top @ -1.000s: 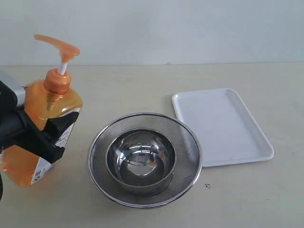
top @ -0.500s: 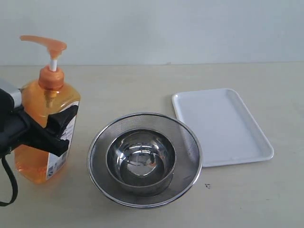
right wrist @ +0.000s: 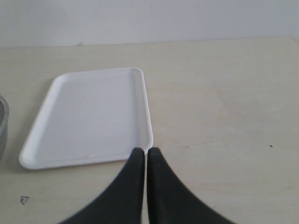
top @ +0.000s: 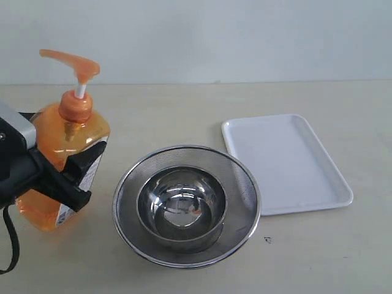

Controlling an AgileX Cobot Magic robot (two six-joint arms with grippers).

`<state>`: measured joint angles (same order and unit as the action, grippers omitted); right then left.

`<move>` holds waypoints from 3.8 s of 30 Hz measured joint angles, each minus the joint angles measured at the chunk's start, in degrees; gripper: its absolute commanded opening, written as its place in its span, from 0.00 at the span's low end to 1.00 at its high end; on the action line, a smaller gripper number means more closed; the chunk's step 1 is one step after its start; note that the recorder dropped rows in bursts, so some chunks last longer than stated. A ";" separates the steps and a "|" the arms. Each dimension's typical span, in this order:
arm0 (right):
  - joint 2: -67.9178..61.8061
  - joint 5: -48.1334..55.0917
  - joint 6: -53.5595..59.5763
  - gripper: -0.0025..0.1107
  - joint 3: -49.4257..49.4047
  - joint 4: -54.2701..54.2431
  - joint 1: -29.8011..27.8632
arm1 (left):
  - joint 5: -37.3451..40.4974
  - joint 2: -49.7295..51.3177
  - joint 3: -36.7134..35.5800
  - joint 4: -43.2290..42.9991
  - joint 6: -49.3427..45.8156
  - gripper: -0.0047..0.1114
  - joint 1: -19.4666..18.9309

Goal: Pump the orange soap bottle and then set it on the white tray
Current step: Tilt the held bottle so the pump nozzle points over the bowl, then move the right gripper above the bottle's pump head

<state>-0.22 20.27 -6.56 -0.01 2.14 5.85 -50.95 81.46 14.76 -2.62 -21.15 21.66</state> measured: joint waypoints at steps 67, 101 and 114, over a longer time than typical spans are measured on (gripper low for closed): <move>-83.39 14.84 51.82 0.02 75.37 -50.44 39.88 | 3.75 0.00 0.20 -2.04 -5.21 0.08 0.10; -96.04 0.76 57.25 0.02 81.00 -50.38 42.72 | 4.19 0.00 0.20 -2.13 -5.08 0.08 0.10; -96.36 5.20 53.08 0.02 81.00 -45.85 37.68 | 4.29 0.00 0.20 -2.37 -5.08 0.08 0.10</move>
<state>-96.58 25.47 46.51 80.99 -43.72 43.53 -46.66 81.46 14.96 -5.00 -26.23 21.77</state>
